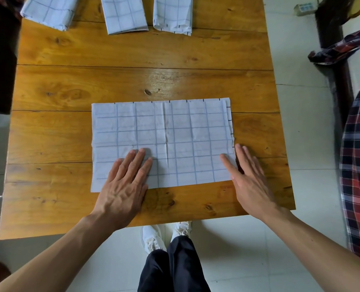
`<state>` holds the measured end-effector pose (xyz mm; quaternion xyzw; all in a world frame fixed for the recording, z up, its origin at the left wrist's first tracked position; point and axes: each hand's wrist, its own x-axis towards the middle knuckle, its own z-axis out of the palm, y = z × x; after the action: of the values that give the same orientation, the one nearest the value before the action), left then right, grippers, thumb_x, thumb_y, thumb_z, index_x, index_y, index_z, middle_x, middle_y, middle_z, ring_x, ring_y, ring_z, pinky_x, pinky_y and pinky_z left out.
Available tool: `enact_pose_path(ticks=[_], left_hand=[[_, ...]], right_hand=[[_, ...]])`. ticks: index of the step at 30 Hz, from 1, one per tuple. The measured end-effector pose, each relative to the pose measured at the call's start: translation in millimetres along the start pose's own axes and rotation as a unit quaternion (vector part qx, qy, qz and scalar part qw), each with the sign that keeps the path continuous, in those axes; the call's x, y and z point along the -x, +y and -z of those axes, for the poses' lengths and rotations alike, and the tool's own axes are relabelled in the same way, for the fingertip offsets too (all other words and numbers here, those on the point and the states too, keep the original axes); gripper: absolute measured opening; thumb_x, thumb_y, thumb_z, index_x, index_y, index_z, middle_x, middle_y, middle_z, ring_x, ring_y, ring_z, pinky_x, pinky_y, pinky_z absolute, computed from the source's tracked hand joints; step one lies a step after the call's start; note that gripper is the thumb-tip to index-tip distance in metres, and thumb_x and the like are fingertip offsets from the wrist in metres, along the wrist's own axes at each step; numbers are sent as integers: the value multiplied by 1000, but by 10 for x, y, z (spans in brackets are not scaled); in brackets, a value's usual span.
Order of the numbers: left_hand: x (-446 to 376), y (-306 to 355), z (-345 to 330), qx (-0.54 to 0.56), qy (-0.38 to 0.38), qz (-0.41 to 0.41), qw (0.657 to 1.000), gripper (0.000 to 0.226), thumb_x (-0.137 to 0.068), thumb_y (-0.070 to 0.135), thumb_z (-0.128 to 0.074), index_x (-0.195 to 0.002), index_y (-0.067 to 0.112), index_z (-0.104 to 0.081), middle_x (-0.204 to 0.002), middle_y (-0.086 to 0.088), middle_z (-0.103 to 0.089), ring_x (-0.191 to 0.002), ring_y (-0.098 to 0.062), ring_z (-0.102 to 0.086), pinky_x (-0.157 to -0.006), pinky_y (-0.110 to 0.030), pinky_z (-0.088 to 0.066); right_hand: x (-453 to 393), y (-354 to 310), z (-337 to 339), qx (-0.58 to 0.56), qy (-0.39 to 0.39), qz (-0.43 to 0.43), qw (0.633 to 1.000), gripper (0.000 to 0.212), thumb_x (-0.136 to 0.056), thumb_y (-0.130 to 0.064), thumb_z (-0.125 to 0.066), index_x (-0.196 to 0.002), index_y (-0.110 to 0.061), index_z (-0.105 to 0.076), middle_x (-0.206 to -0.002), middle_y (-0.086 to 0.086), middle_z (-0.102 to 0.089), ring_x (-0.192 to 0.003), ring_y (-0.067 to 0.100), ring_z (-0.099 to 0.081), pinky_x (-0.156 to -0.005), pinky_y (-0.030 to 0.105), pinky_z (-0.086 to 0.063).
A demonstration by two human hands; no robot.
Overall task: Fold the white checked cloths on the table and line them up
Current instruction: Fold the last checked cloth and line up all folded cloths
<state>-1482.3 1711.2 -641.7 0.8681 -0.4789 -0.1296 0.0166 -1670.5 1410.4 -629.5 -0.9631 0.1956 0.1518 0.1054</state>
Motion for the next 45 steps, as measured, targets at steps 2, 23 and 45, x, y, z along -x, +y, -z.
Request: enact_pose_path(ticks=[2,23,45], left_hand=[[-2,-6,17,-7,-8,-2,1000,62,-104,34,-29,-160,13,-16,-169,-12,-6,-156,-29,-4,-123,-49,-12],[-158,-321,414,46,-14,162,986,60,-101,46,-32,-156,20,-30,-168,-13,-7,-155,-31,-6,-123,-50,-19],[178,-431,92,-64,-7,24,998,66,-101,46,-30,-157,11,-30,-168,-14,-10,-155,-34,-9,-120,-62,-13]], right_hand=[[18,2,18,-6,-1,-21,1000,88,-95,-1,-54,-158,-38,-5,-165,2,17,-152,23,15,-122,46,-8],[-539,-729,323,-93,42,-29,994,70,-95,-47,-57,-155,-24,-28,-167,4,-7,-153,24,-7,-121,44,-26],[-729,-679,281,9,1,-49,999,96,-89,-72,-39,-159,-24,5,-161,10,28,-149,24,27,-123,46,7]])
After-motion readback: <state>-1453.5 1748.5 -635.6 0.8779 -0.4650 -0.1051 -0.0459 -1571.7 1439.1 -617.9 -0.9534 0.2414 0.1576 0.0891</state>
